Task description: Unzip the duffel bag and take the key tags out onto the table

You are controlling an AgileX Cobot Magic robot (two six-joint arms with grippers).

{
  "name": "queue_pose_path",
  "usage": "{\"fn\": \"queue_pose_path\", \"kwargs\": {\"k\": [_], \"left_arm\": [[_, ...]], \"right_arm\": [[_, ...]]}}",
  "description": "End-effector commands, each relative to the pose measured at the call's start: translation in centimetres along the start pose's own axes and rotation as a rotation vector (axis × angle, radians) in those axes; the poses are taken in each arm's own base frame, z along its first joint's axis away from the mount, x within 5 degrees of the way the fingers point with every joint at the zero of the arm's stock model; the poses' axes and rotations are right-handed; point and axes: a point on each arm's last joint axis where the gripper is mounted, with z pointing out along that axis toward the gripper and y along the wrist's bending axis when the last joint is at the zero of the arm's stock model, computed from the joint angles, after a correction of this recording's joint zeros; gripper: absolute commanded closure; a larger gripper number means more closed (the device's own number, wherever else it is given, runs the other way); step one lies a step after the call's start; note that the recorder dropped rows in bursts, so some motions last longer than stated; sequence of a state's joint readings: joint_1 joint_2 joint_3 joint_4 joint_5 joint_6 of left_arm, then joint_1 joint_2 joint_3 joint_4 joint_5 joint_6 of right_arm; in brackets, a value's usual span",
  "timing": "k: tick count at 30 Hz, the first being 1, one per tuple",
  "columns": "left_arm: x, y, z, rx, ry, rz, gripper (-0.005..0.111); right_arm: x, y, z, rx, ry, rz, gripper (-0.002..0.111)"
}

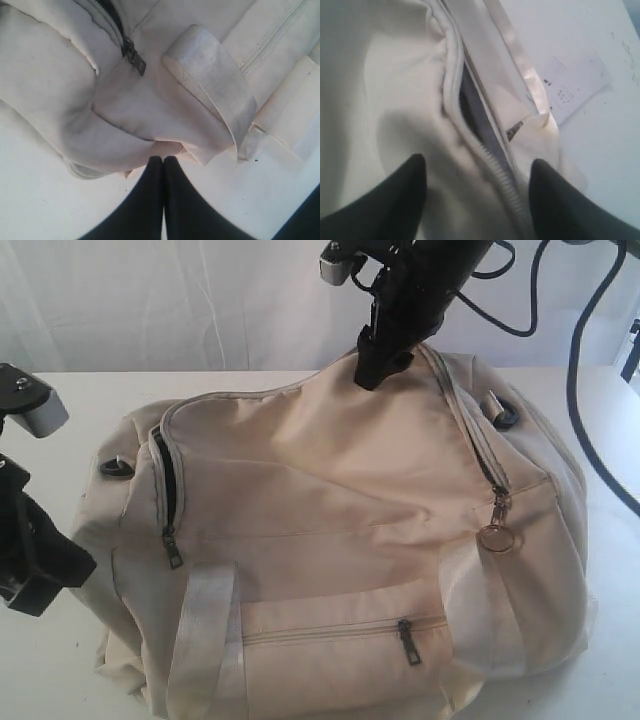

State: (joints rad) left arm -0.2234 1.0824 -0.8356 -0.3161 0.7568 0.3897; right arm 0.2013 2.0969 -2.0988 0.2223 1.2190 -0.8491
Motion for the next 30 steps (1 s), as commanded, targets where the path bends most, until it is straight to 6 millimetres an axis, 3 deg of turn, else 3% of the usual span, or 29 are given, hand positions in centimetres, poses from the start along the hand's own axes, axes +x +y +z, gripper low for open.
{"fn": "queue_pose_path", "kwargs": {"k": [1, 4, 5, 10, 15, 19, 21, 26, 30], "left_arm": [[0.1, -0.1, -0.1, 0.006, -0.019, -0.013, 0.107], [0.1, -0.1, -0.1, 0.006, -0.019, -0.013, 0.107], [0.1, -0.1, -0.1, 0.006, -0.019, -0.013, 0.107], [0.1, -0.1, -0.1, 0.006, -0.019, -0.01, 0.107], [0.0, -0.1, -0.1, -0.002, -0.032, -0.01, 0.107], [-0.1, 0.0, -0.1, -0.014, -0.043, -0.007, 0.107], [-0.1, 0.0, -0.1, -0.014, -0.043, -0.007, 0.107], [-0.4, 0.2, -0.1, -0.031, -0.072, -0.014, 0.107], [-0.7, 0.3, -0.4, -0.046, -0.084, -0.008, 0.107]], "right_arm": [[-0.8, 0.6, -0.3, -0.061, -0.079, 0.033, 0.081], [-1.3, 1.0, -0.8, -0.092, -0.126, 0.05, 0.105], [-1.4, 1.1, -1.2, -0.092, -0.136, 0.054, 0.108], [-2.0, 1.6, -3.7, -0.084, -0.195, 0.07, 0.108], [-3.0, 3.1, -8.8, -0.087, -0.328, 0.1, 0.108], [-2.5, 4.9, -12.0, -0.097, -0.37, 0.133, 0.108], [-1.3, 7.1, -13.0, -0.126, -0.349, 0.129, 0.108], [3.7, 15.4, -13.0, -0.266, -0.232, 0.066, 0.108], [8.2, 19.5, -12.4, -0.332, -0.157, 0.081, 0.108]]}}
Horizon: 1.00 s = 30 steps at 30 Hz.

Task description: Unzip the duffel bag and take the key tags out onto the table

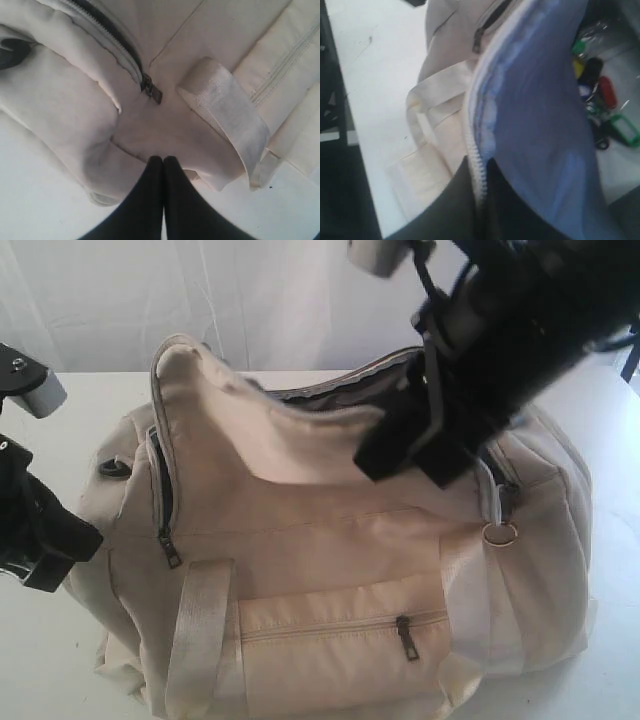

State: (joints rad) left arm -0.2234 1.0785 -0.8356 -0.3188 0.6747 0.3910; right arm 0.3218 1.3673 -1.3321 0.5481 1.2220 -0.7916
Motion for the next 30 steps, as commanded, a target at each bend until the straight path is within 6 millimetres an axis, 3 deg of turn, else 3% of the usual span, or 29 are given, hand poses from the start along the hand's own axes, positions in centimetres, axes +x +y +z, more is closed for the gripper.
{"fn": "queue_pose_path", "kwargs": {"k": [1, 5, 9, 13, 17, 20, 23, 26, 30], "left_arm": [[-0.6, 0.2, -0.7, -0.027, -0.025, -0.009, 0.107], [-3.2, 0.5, -3.0, -0.086, -0.142, 0.009, 0.107], [-4.2, 0.4, -4.1, -0.096, -0.187, 0.023, 0.107], [-4.7, 0.4, -4.1, -0.089, -0.224, 0.012, 0.107], [-5.5, -0.1, -2.8, 0.031, -0.245, 0.033, 0.107], [-6.3, -0.9, -1.8, 0.171, -0.285, 0.079, 0.107], [-6.7, -1.6, -0.4, 0.33, -0.287, 0.129, 0.107], [-5.7, -2.1, 1.2, 0.473, -0.146, 0.199, 0.107], [-3.3, -2.3, 3.1, 0.542, -0.03, 0.166, 0.107]], "right_arm": [[4.5, 2.7, 0.8, -0.048, 0.064, 0.026, 0.108], [8.7, 3.9, 3.2, -0.119, 0.17, 0.098, 0.108], [11.3, 4.3, 4.9, -0.168, 0.25, 0.148, 0.108], [13.4, 4.9, 6.1, -0.208, 0.316, 0.188, 0.108], [14.5, 5.2, 6.7, -0.228, 0.351, 0.224, 0.108], [14.6, 5.3, 6.8, -0.228, 0.354, 0.267, 0.101], [14.2, 5.2, 6.6, -0.218, 0.342, 0.268, 0.079], [11.8, 4.8, 4.6, -0.141, 0.261, 0.305, 0.052], [7.5, 4.8, 0.3, -0.036, 0.079, 0.205, 0.044]]}}
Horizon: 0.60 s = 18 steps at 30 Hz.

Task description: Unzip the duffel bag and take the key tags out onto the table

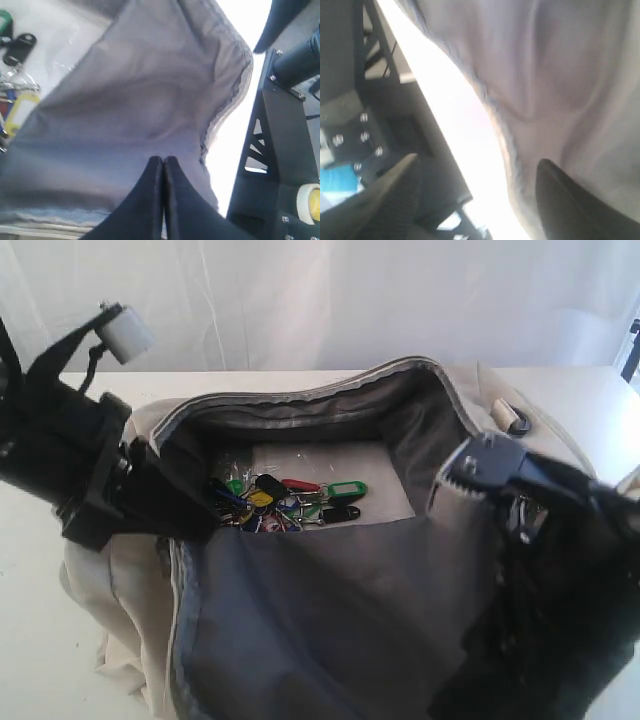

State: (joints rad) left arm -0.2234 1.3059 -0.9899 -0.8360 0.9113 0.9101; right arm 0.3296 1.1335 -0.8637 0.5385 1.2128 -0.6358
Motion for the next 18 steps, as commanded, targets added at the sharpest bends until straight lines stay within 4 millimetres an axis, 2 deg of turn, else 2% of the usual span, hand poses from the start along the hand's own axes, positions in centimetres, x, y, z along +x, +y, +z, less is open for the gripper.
{"fn": "queue_pose_path", "kwargs": {"k": [1, 4, 6, 7, 10, 14, 18], "left_arm": [[2.5, -0.1, 1.4, 0.061, 0.066, -0.061, 0.107], [3.6, 0.2, 2.2, 0.04, 0.056, -0.117, 0.107], [3.4, -0.4, 3.0, 0.088, 0.033, -0.099, 0.107], [3.1, -1.1, 4.2, 0.121, 0.047, -0.076, 0.107], [3.7, -1.1, 6.5, 0.053, 0.159, -0.076, 0.107], [5.7, 0.2, 8.2, -0.056, 0.377, -0.144, 0.107], [8.4, 1.5, 8.3, -0.194, 0.545, -0.209, 0.107]], "right_arm": [[-2.1, 1.3, -3.7, 0.056, -0.13, -0.054, 0.045], [-3.5, 0.3, -3.7, 0.129, -0.245, -0.009, 0.045], [-4.6, -0.8, -2.3, 0.097, -0.257, 0.043, 0.045], [-5.1, -1.6, -1.1, 0.059, -0.226, 0.082, 0.045], [-5.7, -3.4, 1.5, 0.028, -0.133, 0.133, 0.045], [-5.0, -5.8, 4.7, 0.045, 0.077, 0.171, 0.045], [-3.4, -7.8, 5.8, 0.18, 0.282, 0.281, 0.045]]}}
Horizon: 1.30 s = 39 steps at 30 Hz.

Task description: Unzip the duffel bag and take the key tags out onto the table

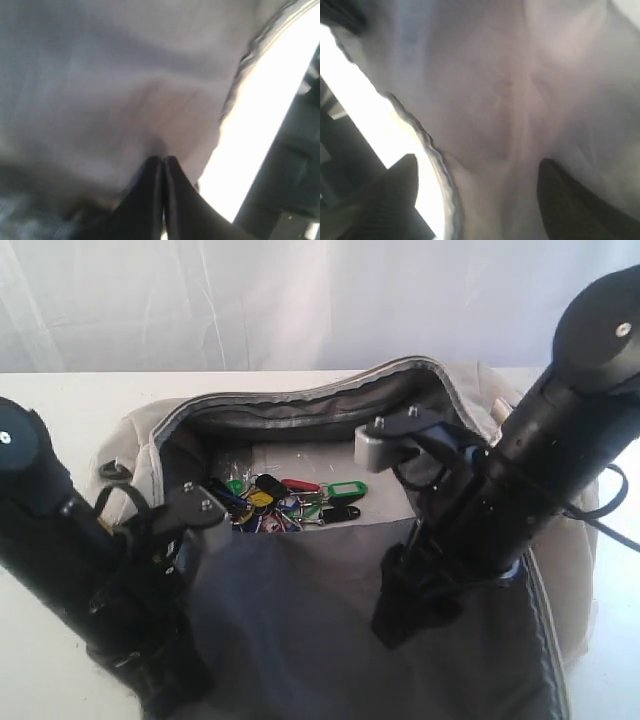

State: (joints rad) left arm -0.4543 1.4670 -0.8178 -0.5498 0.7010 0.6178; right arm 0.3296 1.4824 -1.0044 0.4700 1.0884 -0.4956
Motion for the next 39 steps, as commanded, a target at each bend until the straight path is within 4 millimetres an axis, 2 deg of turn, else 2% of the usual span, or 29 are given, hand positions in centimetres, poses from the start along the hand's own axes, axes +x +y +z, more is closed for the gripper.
{"fn": "queue_pose_path", "kwargs": {"k": [1, 3, 6, 9, 12, 17, 20, 23, 27, 33, 39], "left_arm": [[2.4, 1.4, 1.1, -0.138, 0.165, -0.088, 0.107], [2.9, 1.6, 1.3, -0.156, 0.175, -0.099, 0.107], [2.8, 1.5, 1.3, -0.155, 0.165, -0.103, 0.107], [1.9, 0.7, -0.1, -0.134, 0.134, -0.093, 0.107], [0.2, -0.7, -3.4, -0.131, 0.055, -0.041, 0.107], [-2.2, -4.0, -11.5, -0.236, -0.203, 0.089, 0.107], [-1.4, -4.9, -15.5, -0.396, -0.27, 0.063, 0.107], [0.9, -4.9, -17.7, -0.568, -0.244, -0.016, 0.107], [3.8, -6.0, -18.2, -0.579, -0.231, -0.022, 0.107], [7.5, -7.0, -16.7, -0.537, -0.249, -0.051, 0.107], [9.4, -7.0, -14.9, -0.503, -0.222, -0.065, 0.107]], "right_arm": [[1.3, -2.4, 1.1, 0.184, 0.192, 0.093, 0.045], [1.6, -3.1, 1.2, 0.258, 0.221, 0.119, 0.045], [1.6, -3.1, 1.1, 0.265, 0.209, 0.133, 0.045], [1.2, -2.3, -0.1, 0.232, 0.154, 0.109, 0.045], [0.8, -0.8, -2.9, 0.224, 0.05, 0.071, 0.045], [0.1, 1.5, -9.8, 0.368, -0.285, -0.021, 0.045], [-0.2, 1.5, -12.4, 0.499, -0.443, -0.006, 0.045], [-0.7, -0.1, -13.1, 0.624, -0.425, 0.012, 0.044], [-2.2, -3.5, -12.4, 0.615, -0.353, 0.092, 0.044], [-4.6, -9.7, -10.2, 0.46, -0.271, 0.251, 0.039], [-5.3, -12.5, -8.7, 0.479, -0.225, 0.281, 0.031]]}}
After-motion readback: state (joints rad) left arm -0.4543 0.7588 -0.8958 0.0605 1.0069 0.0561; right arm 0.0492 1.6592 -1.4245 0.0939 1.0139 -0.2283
